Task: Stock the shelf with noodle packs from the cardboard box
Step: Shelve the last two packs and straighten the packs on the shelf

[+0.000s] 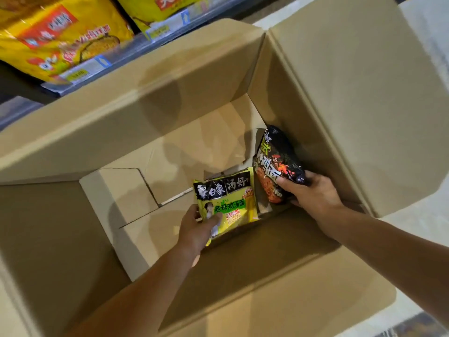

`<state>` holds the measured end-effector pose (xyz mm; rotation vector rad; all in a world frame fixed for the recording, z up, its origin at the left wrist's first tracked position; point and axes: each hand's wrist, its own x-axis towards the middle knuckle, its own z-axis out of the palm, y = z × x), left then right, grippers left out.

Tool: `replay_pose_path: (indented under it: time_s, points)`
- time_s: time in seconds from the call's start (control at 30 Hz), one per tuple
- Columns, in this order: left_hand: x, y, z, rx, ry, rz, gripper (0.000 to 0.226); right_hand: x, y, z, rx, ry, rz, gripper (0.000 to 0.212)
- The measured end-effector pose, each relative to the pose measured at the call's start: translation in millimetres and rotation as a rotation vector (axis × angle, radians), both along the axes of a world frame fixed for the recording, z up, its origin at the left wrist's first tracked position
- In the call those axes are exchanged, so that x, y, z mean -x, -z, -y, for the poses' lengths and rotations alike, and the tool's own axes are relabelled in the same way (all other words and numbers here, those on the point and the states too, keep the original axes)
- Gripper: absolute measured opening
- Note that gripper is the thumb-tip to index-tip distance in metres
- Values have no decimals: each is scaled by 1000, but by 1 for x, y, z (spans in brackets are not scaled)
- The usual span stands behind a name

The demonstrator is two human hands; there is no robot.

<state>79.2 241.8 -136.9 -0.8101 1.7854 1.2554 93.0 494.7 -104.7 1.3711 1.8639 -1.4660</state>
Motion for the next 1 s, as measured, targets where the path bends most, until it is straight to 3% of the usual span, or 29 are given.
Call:
replay_pose_path:
  time_s: [0.17, 0.4, 0.6, 0.83, 0.9, 1.0]
  points:
    - [30, -54, 38, 34, 124, -88, 27, 6, -43, 14, -44, -91, -128, 34]
    - [71, -193, 113, 67, 224, -283, 22, 17, -174, 43, -82, -211, -208, 23]
    - [78, -365, 156, -36, 192, -393, 28, 30, -355, 81, -44, -227, -258, 26]
    - [89, -590, 217, -115, 185, -569, 33, 38, -592, 140, -25, -182, -382, 14]
    - [90, -652, 239, -118, 155, -607, 37, 37, -650, 159, -39, -170, -424, 30]
    - [88, -732, 274, -126, 107, -720, 37, 37, -726, 186, -17, -165, -502, 72]
